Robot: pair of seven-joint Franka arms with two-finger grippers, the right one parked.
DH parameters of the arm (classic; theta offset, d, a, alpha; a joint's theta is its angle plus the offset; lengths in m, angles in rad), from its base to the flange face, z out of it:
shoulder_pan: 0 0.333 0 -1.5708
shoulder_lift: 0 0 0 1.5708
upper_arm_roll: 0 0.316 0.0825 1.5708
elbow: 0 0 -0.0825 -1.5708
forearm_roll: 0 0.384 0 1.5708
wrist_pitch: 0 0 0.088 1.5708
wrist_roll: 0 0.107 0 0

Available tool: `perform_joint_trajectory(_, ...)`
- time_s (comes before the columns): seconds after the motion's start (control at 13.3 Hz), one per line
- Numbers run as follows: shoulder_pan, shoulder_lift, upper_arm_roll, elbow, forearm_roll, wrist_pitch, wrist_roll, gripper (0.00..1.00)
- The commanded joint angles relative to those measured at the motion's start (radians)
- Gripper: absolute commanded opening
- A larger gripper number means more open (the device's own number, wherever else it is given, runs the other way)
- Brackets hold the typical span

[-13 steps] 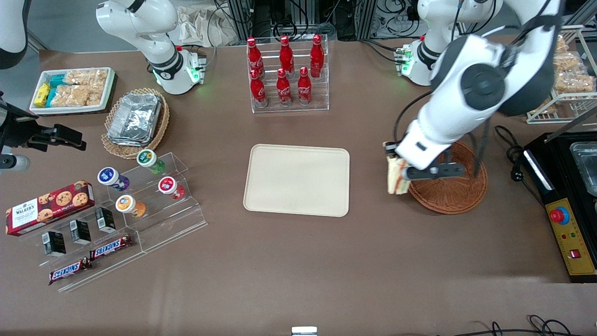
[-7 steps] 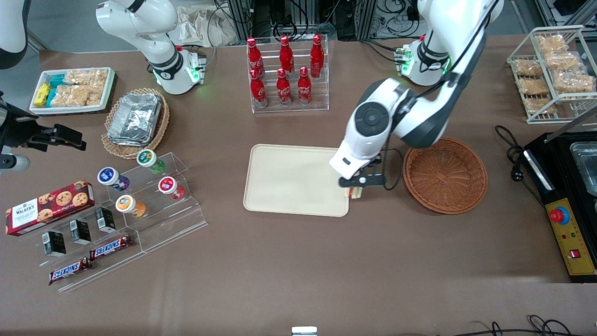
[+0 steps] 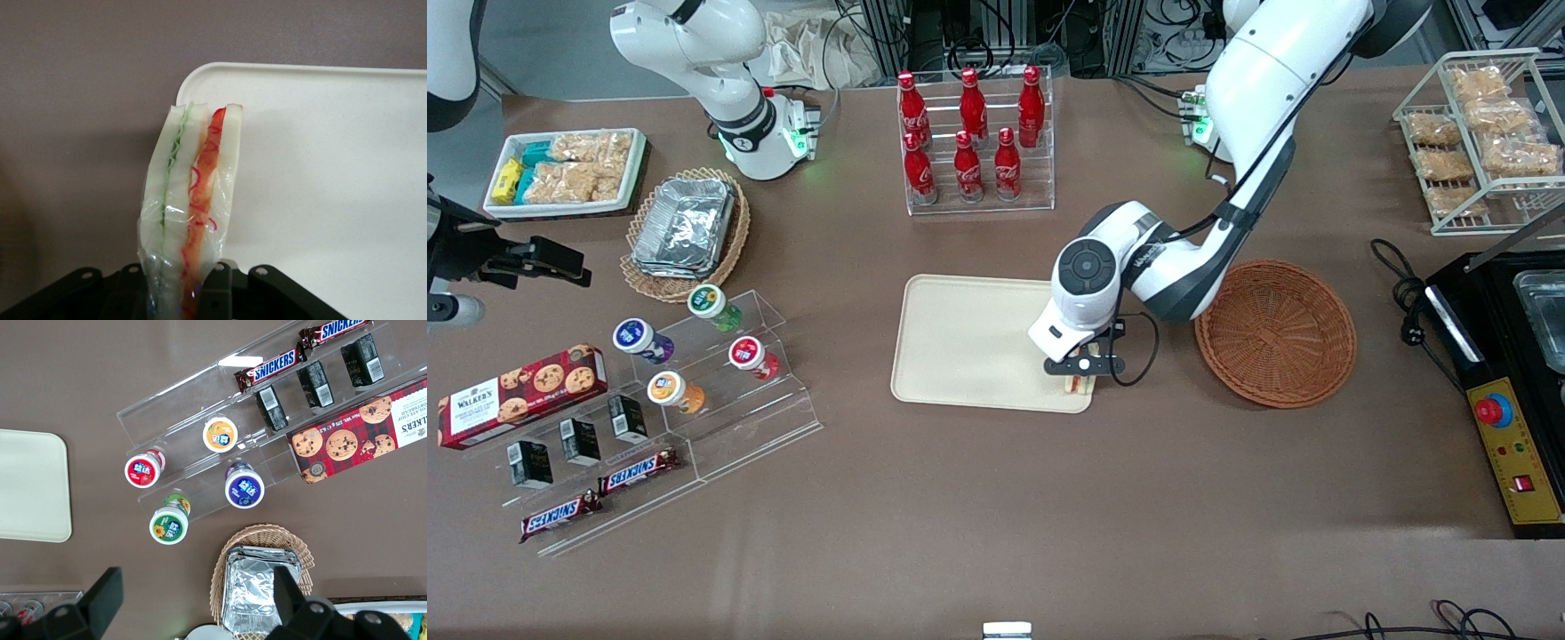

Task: Place sandwich from basket to tray
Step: 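Carry the sandwich over the cream tray with the left gripper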

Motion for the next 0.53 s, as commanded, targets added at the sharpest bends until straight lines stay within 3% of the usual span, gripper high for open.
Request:
perform_joint_trajectory(0.0, -0.029, 0.034, 0.006, 0.029, 0.036, 0.033, -0.057, 0.0)
perform_joint_trajectory(0.23, -0.047, 0.047, 0.006, 0.029, 0.084, 0.036, -0.126, 0.03)
perform_joint_trajectory(0.3, -0.05, 0.058, 0.006, 0.029, 0.093, 0.039, -0.132, 0.35)
perform_joint_trajectory(0.38, -0.053, 0.061, 0.006, 0.029, 0.105, 0.049, -0.134, 0.99)
perform_joint_trajectory(0.45, -0.053, 0.064, 0.006, 0.029, 0.113, 0.05, -0.138, 1.0)
